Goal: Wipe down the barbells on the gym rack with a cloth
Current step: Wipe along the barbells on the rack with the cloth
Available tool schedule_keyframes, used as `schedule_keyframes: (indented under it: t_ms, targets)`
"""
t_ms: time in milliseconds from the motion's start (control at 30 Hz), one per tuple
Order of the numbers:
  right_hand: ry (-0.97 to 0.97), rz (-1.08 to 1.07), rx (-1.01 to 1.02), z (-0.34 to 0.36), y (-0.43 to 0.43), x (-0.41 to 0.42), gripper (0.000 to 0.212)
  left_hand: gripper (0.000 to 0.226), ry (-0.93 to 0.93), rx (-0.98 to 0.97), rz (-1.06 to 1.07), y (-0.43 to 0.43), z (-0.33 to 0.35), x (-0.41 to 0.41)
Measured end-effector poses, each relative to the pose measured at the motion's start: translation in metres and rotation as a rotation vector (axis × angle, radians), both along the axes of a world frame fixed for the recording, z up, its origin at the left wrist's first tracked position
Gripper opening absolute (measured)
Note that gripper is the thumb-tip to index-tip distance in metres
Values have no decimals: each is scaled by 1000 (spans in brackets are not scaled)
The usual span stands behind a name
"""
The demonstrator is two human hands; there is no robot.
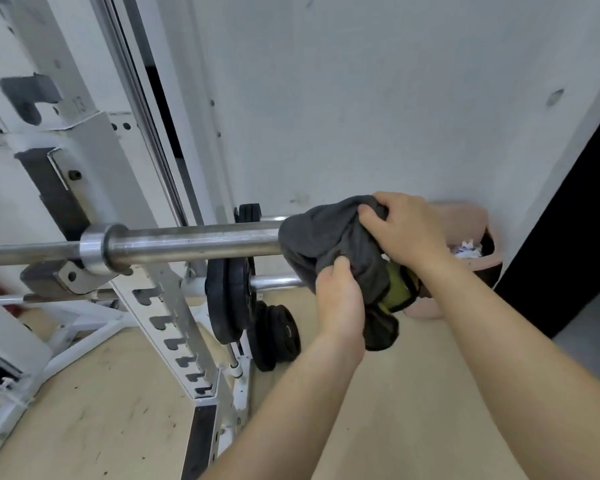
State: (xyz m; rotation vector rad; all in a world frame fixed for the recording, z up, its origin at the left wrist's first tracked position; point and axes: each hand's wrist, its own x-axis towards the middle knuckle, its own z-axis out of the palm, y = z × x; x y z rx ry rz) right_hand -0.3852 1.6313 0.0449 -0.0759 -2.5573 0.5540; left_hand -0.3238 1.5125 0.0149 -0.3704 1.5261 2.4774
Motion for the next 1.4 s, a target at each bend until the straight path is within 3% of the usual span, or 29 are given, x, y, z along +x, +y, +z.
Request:
schedule_keyframes:
  t_ms: [67,100,167,200,300,400,500,633,700,767,867,967,1100,1200,1300,1400]
  targets:
    - [57,3,-165,-4,-4,3,39,17,350,-364,260,-12,9,4]
    - [98,0,-233,-7,-7,5,37,17,574,-446,331,-18,15,3]
    - [202,-8,-405,-15,-14,11,31,20,902,-659,322,-21,19,-10]
    - [264,-17,-511,-19,-16,15,26,22,994,-876,283,-18,21,-21]
    - [372,-111,-886,-27,-22,34,22,27,1157,-1388,96,-2,31,-52]
    - [387,-151,-1100,-46,-28,50,20,24,1130,-1524,-274,13,57,-75]
    - [396,-98,-1168,-52,-25,52,35,22,996,-1557,-464,21,70,-97]
    - [407,-56,-1049,-28,-11,34,32,24,1385,-1864,-405,-5,57,-98]
    - [369,-76,-916,-20,-7,30,25,23,1420,-1879,-317,-21,54,-96]
    - [353,-147,-797,-22,-7,34,18,26,1308,-1827,-223,-25,54,-89]
    - [289,-170,-747,-35,-6,46,33,48,1104,-1763,-18,-13,49,-87]
    - [200,-126,-743,-38,5,54,38,44,1179,-1680,80,-4,47,-93]
    - [247,-12,-897,-35,10,45,21,26,1218,-1590,-141,15,51,-93]
    - [300,-38,-945,-38,5,36,32,29,1293,-1607,-149,13,44,-89]
    - [249,-113,-850,-40,4,40,44,36,1384,-1625,-173,6,38,-87]
    - [204,-92,-823,-43,8,53,46,35,1297,-1608,-232,14,43,-91]
